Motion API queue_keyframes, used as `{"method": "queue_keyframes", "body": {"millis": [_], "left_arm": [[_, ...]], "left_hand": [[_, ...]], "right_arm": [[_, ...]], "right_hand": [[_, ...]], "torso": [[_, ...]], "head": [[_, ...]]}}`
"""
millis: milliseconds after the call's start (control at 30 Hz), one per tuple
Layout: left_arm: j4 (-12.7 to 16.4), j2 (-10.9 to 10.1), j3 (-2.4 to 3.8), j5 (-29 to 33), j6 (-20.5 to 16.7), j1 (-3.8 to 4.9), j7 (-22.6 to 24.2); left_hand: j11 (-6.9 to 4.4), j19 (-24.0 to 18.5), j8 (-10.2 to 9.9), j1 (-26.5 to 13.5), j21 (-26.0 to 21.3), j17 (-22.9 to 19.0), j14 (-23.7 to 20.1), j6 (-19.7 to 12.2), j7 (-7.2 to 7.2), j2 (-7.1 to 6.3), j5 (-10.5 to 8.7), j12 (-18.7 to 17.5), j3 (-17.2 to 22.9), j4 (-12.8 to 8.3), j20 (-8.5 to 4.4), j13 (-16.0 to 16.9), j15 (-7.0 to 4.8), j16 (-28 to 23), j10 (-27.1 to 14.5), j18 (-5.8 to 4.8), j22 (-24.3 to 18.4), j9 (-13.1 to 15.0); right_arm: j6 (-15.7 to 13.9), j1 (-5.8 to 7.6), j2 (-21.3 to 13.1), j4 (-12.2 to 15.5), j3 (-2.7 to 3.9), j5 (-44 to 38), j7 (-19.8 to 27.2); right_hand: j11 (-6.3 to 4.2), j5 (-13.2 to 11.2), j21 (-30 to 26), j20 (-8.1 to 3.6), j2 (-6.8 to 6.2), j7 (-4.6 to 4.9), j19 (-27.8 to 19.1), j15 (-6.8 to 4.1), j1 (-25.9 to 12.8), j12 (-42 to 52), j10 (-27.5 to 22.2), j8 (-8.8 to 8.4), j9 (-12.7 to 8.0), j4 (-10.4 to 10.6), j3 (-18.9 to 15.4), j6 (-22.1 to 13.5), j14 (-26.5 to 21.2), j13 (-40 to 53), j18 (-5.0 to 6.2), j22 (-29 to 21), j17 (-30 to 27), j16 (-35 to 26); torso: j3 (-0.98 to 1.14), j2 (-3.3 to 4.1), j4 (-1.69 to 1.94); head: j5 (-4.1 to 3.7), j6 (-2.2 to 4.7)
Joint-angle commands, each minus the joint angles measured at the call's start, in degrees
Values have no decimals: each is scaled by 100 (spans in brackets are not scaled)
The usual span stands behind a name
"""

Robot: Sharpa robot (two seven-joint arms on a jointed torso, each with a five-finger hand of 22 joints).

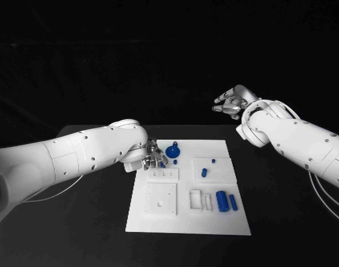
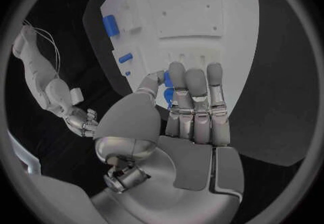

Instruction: Assemble the parts on the task board

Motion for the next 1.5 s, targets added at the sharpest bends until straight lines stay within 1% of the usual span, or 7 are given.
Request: {"method": "queue_keyframes", "body": {"millis": [33,300,567,767,1067,1300,1500], "left_arm": [[-139,103,0,193,653,21,-113],[-523,370,-28,127,770,13,-69],[-637,477,-36,73,681,-44,-24],[-640,484,-39,-79,467,-105,2],[-553,427,-42,-146,398,-153,9],[-537,407,-43,-127,361,-211,54],[-556,407,-43,-89,371,-244,74]], "left_hand": [[-11,-51,53,149,42,-11,-57,20,-66,175,13,42,843,-860,-5,9,9,37,-53,-2,121,98],[-6,-86,105,149,94,-42,-89,-29,-59,185,-1,103,865,-859,-3,6,12,86,-98,0,119,106],[-9,-81,116,145,104,-46,-83,-30,-62,187,3,114,868,-860,-6,6,8,98,-96,1,119,107],[-18,-69,128,139,122,-55,-73,-31,-64,180,13,128,881,-860,-17,3,-1,111,-92,0,118,99],[-20,-63,135,133,131,-60,-66,-26,-67,174,25,131,889,-859,-23,0,-5,115,-89,-4,117,91],[-22,-66,140,129,138,-70,-64,-26,-69,164,27,132,904,-861,-27,-7,-7,117,-87,-7,116,73],[-23,-67,148,124,142,-78,-63,-23,-69,160,27,133,910,-859,-29,-12,-8,117,-84,-9,115,65]], "right_arm": [[90,-1,16,-2,2,0,-3],[90,-1,30,15,2,0,-6],[88,-1,29,28,1,0,-8],[84,-1,16,40,1,0,-10],[86,-1,13,41,1,0,-12],[89,-1,13,45,1,-1,-16],[98,-1,13,44,1,-1,-23]], "right_hand": [[-37,-30,-18,-22,22,2,221,-31,-54,31,-12,-23,-2,-22,13,31,22,8,39,642,1,-17],[-37,-30,-18,-22,22,2,221,-31,-54,31,-12,-23,-2,-22,13,31,22,8,39,642,1,-17],[-37,-30,-18,-22,22,2,221,-31,-54,31,-12,-23,-2,-22,13,31,22,8,39,642,1,-17],[-37,-30,-18,-22,22,2,221,-31,-54,31,-12,-23,-2,-22,13,31,22,8,39,642,1,-17],[-37,-26,-11,-22,31,3,223,-31,-52,36,-11,-23,-1,-36,25,32,23,13,40,643,10,-11],[-37,-25,-11,-22,33,1,223,-32,-54,31,-16,-21,0,-35,27,43,21,9,39,643,7,-14],[-39,-25,-12,-23,35,-3,223,-32,-55,32,-14,-20,0,-36,28,55,22,9,40,643,10,-11]], "torso": [[-11,-8,8],[-17,3,8],[-18,-5,7],[-14,-14,15],[-8,-17,19],[-17,-14,11],[-9,-15,9]], "head": [[2,-15],[7,-38],[-14,-68],[-32,-92],[-26,-115],[-32,-79],[-26,-73]]}}
